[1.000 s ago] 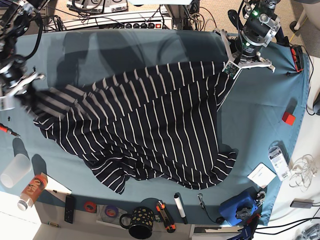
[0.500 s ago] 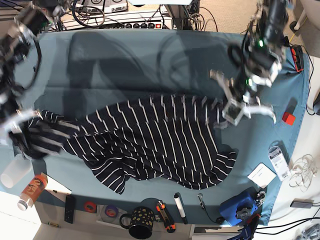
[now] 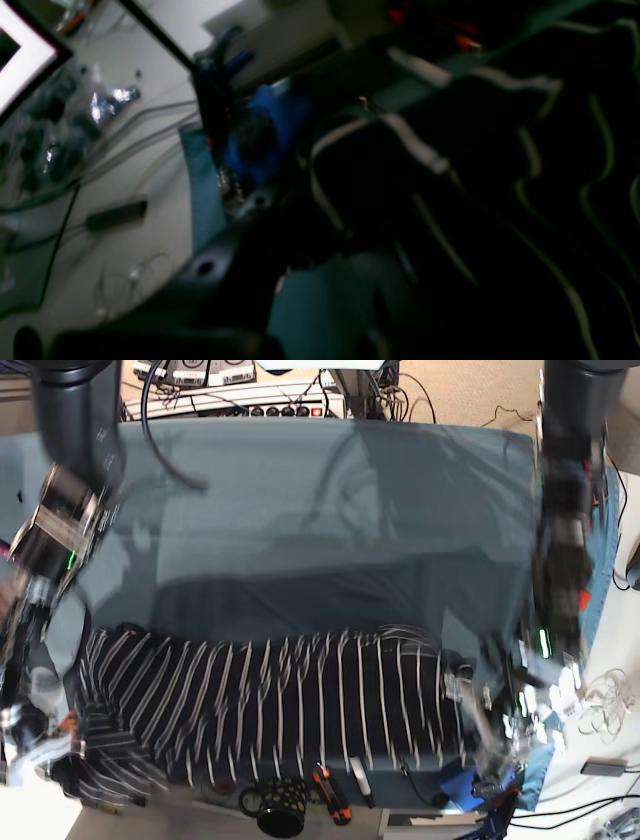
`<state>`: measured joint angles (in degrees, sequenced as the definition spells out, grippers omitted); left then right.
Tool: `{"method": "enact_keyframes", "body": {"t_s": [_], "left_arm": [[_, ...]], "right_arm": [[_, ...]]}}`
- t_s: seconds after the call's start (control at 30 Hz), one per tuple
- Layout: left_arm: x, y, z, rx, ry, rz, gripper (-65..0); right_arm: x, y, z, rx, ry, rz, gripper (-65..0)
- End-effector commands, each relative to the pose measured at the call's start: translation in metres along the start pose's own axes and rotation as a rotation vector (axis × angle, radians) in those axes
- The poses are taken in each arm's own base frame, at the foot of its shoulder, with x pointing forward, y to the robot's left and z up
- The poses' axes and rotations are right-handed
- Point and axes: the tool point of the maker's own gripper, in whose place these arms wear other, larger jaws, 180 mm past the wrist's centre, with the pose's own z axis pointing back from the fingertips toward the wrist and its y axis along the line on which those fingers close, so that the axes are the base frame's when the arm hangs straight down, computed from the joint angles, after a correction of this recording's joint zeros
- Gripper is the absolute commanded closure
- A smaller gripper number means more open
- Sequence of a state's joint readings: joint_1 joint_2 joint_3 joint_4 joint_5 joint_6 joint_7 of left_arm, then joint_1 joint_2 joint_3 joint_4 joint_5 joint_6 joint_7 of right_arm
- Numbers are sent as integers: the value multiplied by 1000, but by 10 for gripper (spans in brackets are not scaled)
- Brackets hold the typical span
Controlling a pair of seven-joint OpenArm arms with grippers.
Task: Layout the t-shirt on the table in an organized manner, then fold the t-shirt properly
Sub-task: 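Raise the shirt high with both grippers and swing it over the table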
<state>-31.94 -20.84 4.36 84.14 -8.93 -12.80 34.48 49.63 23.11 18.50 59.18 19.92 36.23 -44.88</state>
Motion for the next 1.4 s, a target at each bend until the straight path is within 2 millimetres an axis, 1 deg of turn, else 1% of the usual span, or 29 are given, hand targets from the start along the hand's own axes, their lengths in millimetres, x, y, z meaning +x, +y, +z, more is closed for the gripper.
{"method": "enact_keyframes", "body": {"t_s": [0.0, 0.07, 0.13, 0.23, 0.3, 0.33, 0.47, 0.57, 0.63, 0.7, 0.77, 0.8, 0.87, 0.97, 1.03, 1.1, 1.17, 1.23, 1.3, 1.33, 1.37], "left_arm": [[39, 24, -5, 43, -89, 12, 0], [61, 40, -19, 29, -99, 40, 0], [83, 56, -29, 10, -107, 47, 0], [118, 87, -35, 48, -135, 83, 0], [143, 101, -33, 61, -171, 98, 0], [156, 107, -31, 65, -192, 98, 0], [198, 127, -16, 99, -257, 82, 0], [219, 144, -3, 130, -282, 71, 0], [227, 149, 2, 133, -279, 71, 0], [225, 146, 3, 99, -241, 76, 0], [219, 136, 1, 38, -200, 97, 0], [217, 130, 1, 5, -189, 104, 0], [212, 124, 0, -24, -163, 118, 0], [203, 120, 0, -48, -106, 130, 0], [196, 115, 4, -80, -50, 142, 0], [189, 108, 12, -129, 8, 160, 0], [185, 106, 20, -157, 39, 163, 0], [177, 118, 25, -137, 56, 166, 0], [165, 124, 32, -152, 86, 186, 0], [159, 128, 35, -156, 100, 192, 0], [152, 131, 36, -149, 116, 191, 0]], "right_arm": [[49, -4, 1, 0, -116, 4, 0], [73, -3, -9, 9, -141, -6, 0], [101, -1, -13, 16, -180, -3, 0], [148, 1, -8, 2, -239, 20, 0], [175, 1, 0, -17, -273, 46, 0], [180, 0, 2, -20, -281, 48, 0], [181, -2, 3, -22, -286, 28, 0], [179, -1, 3, -9, -271, 2, 0], [174, 2, 2, 9, -245, -14, 0], [170, 6, 1, 34, -221, -27, 0], [168, 11, 1, 59, -211, -34, 0], [169, 15, 1, 81, -217, -40, 0], [172, 21, 2, 119, -231, -64, 0], [163, 32, 3, 183, -177, -67, 0], [158, 41, 8, 235, -126, -55, 0], [160, 44, 19, 260, -103, -27, 0], [173, 42, 36, 251, -124, 19, 0], [188, 45, 54, 231, -148, 76, 0], [204, 51, 79, 224, -176, 115, 0], [197, 51, 86, 217, -162, 139, 0], [187, 48, 89, 191, -145, 164, 0]]}}
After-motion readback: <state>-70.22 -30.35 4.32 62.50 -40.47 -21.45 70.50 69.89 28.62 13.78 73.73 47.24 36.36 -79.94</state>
